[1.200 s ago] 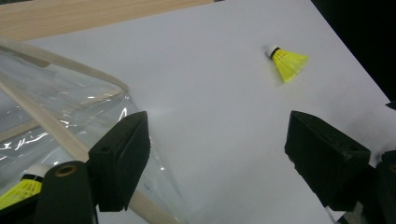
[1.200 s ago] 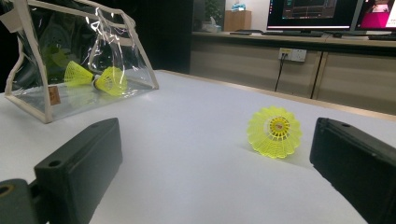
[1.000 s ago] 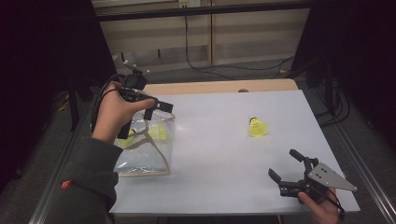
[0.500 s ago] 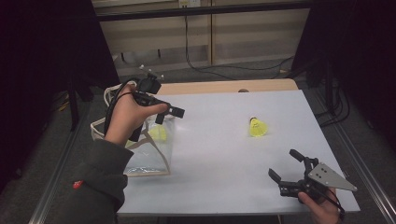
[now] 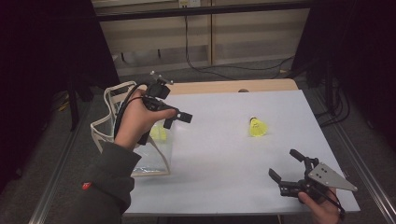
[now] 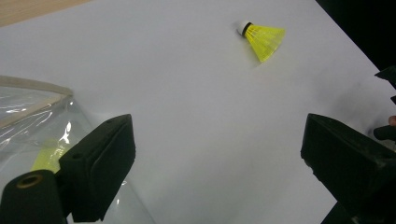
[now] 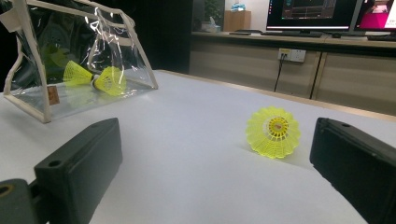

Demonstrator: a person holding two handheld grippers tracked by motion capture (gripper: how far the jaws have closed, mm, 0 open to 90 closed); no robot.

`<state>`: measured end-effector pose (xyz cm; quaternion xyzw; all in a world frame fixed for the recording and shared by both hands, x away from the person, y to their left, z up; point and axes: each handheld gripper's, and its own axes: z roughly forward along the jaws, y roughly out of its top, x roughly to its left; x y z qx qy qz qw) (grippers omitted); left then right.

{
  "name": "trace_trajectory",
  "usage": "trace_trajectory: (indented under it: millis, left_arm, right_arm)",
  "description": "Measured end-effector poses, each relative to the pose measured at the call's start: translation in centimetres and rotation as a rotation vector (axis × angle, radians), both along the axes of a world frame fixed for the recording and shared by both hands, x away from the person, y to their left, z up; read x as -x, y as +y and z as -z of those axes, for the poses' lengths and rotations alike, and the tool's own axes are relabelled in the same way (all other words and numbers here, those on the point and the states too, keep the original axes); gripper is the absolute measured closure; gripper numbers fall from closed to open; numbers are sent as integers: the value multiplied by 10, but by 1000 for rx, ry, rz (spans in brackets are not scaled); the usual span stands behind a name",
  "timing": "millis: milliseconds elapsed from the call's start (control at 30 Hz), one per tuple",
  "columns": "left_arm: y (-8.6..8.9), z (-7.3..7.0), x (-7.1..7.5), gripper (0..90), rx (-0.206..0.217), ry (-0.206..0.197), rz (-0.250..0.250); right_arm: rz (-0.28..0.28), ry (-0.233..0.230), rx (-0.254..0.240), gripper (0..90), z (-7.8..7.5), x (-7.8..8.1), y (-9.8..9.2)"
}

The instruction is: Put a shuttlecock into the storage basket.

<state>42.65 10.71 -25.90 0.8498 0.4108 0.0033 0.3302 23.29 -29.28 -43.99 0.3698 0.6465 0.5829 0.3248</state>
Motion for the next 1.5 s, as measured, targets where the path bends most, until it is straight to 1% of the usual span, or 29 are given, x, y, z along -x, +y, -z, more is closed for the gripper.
trace_trajectory:
  millis: [200,367,467,567,633,767,933,967,1033,1100,1133,1167,1233,1367,1433,1467,1500]
  left_arm:
    - [-10,5,4,91,2,-4,23]
    - [-17,12,5,86,7,6,40]
    - [-21,17,5,82,3,9,41]
    - [-25,20,5,80,9,11,42]
    - [-28,23,5,74,3,14,45]
    - [-33,29,5,71,18,21,48]
    - [-38,36,4,64,15,24,59]
    - [-39,37,4,62,20,25,55]
    - [-41,38,3,60,19,28,66]
    - [-43,41,2,60,19,32,66]
    - [-44,42,2,59,27,36,60]
    - [-44,43,2,58,22,39,67]
    - [-47,45,1,57,22,38,61]
    - [-51,50,2,56,29,44,71]
    - [-53,51,2,54,28,42,73]
    - [-53,52,2,54,20,39,87]
    - [-54,53,1,51,20,39,88]
  right_arm:
    - [-2,-1,1,21,0,0,0]
    - [-5,1,-1,21,-1,-1,0]
    - [-6,-2,3,21,0,-2,1]
    - [-9,-5,6,21,-1,-2,1]
    - [-8,-2,6,21,0,-2,1]
    - [-6,1,4,21,0,-3,1]
    - [-6,-1,3,21,0,-3,0]
    - [-7,-1,4,21,0,-3,0]
    - [-7,-3,5,21,0,-3,-1]
    - [-5,-1,5,21,0,-3,-1]
    - [-4,0,4,21,0,-3,-1]
    - [-5,-1,4,21,0,-3,-1]
    - [-4,0,5,21,0,-3,-1]
    - [-3,0,3,21,0,-2,-2]
    - [-1,0,4,21,0,-1,-3]
    - [0,1,4,21,0,-1,-3]
    - [-2,0,4,22,0,-1,-3]
